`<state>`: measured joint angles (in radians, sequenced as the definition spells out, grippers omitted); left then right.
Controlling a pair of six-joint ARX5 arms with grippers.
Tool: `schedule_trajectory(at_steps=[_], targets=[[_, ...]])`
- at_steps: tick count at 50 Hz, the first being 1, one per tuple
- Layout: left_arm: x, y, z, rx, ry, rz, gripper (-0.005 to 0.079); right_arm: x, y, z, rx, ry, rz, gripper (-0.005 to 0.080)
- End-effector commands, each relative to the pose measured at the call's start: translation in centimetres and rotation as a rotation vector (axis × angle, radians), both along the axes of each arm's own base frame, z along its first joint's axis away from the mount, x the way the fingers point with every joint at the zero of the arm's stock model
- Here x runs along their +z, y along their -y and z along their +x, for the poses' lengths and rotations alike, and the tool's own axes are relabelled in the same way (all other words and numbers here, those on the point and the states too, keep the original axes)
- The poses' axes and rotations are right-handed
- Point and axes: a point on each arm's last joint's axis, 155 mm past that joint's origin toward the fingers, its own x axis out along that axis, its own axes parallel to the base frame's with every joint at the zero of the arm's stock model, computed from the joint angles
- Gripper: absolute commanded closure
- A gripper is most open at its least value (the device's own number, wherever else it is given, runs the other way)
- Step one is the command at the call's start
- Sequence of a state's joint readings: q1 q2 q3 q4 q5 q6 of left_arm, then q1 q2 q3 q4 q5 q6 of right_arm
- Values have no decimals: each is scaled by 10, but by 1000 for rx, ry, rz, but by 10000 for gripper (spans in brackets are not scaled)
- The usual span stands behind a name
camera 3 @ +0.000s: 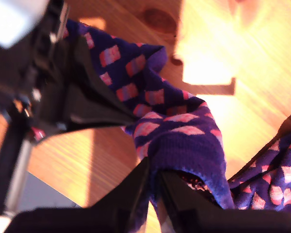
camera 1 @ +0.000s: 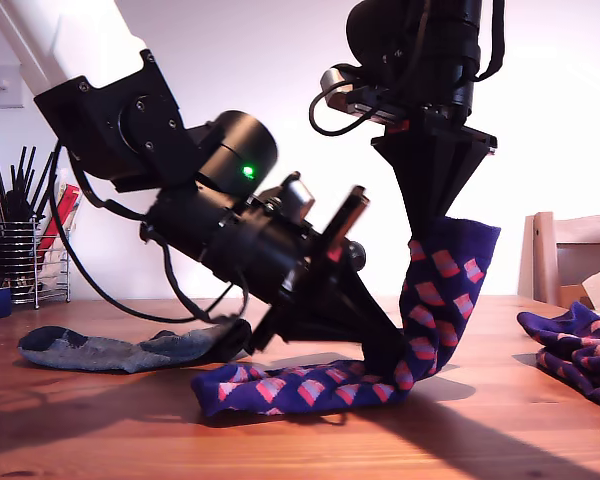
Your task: Fold the socks in front of you. After folding them, place them to the right side.
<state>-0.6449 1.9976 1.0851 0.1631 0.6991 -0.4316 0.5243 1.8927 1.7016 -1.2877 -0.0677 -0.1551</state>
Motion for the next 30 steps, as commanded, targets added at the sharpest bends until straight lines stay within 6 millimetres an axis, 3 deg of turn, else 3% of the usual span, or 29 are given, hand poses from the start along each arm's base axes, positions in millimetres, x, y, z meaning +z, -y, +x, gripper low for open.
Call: schedule_trajectory(at_steps=[1,13,30], targets=[[25,-4,9,13,34,-31,764,1,0,-3,5,-4,-3,765],[29,-40,10,46,-1,60,764,1,-2,-11,4,-44,17,765],[-14,-89,-10,34,-73,308,764,2,-13,-11,19,-46,66,765]])
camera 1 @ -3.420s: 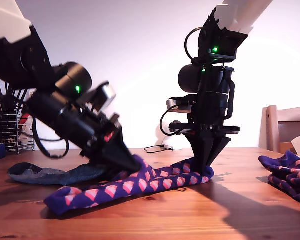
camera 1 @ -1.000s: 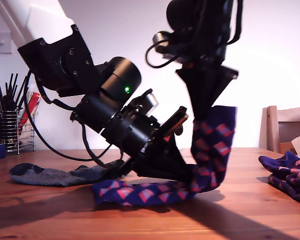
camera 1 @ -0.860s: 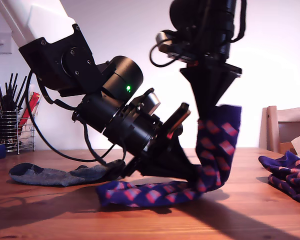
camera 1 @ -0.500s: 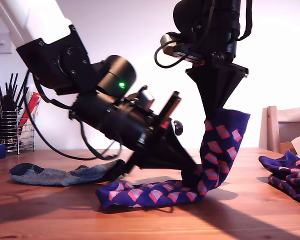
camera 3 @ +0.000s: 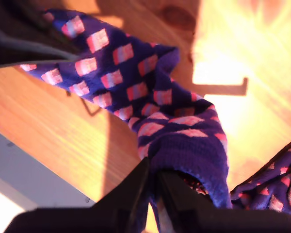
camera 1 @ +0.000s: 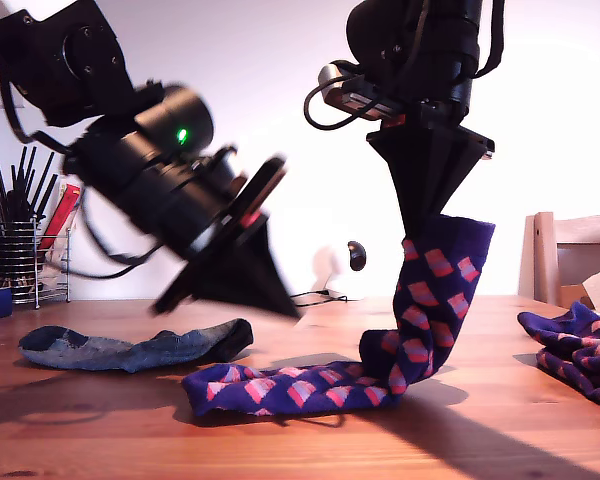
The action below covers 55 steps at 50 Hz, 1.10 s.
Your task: Fold the socks in front of you. After folding them, place them to the right side.
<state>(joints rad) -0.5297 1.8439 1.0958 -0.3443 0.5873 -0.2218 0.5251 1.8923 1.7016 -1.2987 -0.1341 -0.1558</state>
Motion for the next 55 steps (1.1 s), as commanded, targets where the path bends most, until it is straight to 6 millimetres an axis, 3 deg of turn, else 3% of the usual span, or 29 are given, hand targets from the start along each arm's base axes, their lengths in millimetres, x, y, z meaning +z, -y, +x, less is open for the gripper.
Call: schedule_trajectory(at_steps=[1,13,24,32,42,55], targets=[[-11,-5,-3,-20,5,44,764,1,-4,-3,16,-5,18,765],[-27,-25,0,6,35,181,764,2,-9,-6,30,-16,44,765],[-44,-30,9,10,68,230,764,2,-8,-8,32,-27,40,765],[-59,-23,18,-19,107,218,764,2,-8,-9,33,-30,40,765],[-45,-6,34,-41,201,139,764,4,-13,-12,36,-45,71,765],[-33,22,25,-99,232,57,764,8,-28,-17,72,-26,96,765]])
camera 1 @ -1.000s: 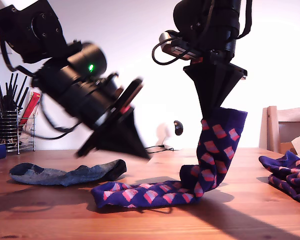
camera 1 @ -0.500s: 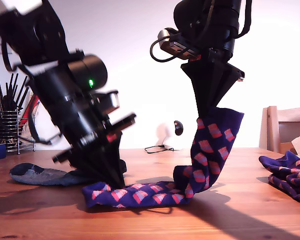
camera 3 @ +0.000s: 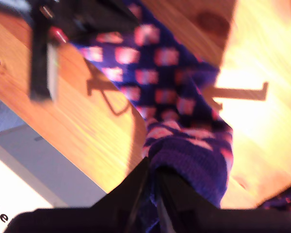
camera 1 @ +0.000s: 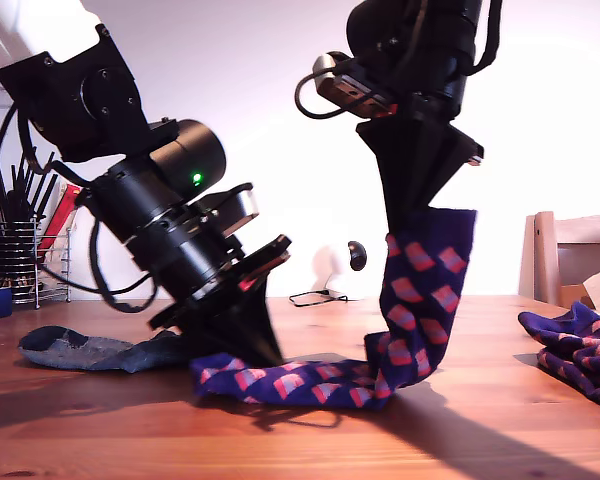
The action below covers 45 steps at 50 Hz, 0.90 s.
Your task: Fold the socks in front of you. After folding them, place them to the right side.
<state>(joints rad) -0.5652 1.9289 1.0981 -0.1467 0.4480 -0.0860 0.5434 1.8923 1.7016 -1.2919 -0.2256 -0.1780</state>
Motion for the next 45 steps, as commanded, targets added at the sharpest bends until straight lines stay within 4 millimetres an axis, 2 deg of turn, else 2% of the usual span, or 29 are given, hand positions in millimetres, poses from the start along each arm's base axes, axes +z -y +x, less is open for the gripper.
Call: schedule_trajectory(at_steps=[1,13,24,39,45], targets=[[-11,11,-11,-38,-19,-2,764,5,-8,-6,25,11,16,765],[-10,38,-36,-102,-19,-2,764,5,-17,-11,48,14,23,765],[-7,43,-27,-65,35,11,764,5,-17,-13,50,10,21,765],[17,17,-14,-4,26,14,764,5,-17,-13,52,11,21,765],[22,8,-17,4,15,33,764,5,-17,-12,52,12,21,765]])
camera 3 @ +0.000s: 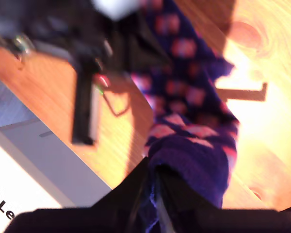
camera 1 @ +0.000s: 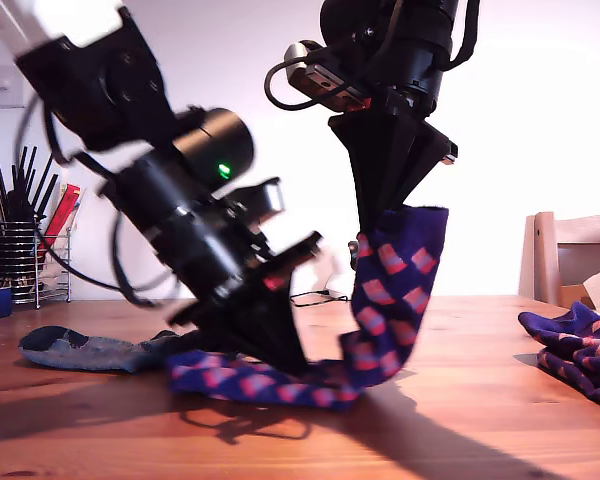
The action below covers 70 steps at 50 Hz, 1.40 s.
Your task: Fold the socks in front of you. After folding them, place them to the right side.
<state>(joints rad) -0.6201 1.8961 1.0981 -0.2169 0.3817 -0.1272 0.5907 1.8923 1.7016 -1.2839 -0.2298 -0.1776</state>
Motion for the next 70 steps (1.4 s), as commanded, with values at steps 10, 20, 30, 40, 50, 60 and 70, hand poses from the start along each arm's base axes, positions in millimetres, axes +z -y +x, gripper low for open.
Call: schedule_trajectory(at_steps=[10,20,30,40,50,60,70], targets=[[40,9,-1,-23,53,-71,764,5,-2,-1,6,12,16,765],[24,-23,2,24,80,102,764,5,-2,-1,5,13,16,765],[14,-47,10,68,119,234,764,5,-2,0,5,14,17,765],[0,-54,12,81,113,278,764,5,-2,0,5,14,17,765],[-20,-57,9,77,80,312,764,5,-2,0,5,14,17,765],[-23,-48,12,67,93,291,764,5,0,1,-1,13,17,765],[-31,-32,5,27,81,259,764,5,0,1,-2,11,16,765]])
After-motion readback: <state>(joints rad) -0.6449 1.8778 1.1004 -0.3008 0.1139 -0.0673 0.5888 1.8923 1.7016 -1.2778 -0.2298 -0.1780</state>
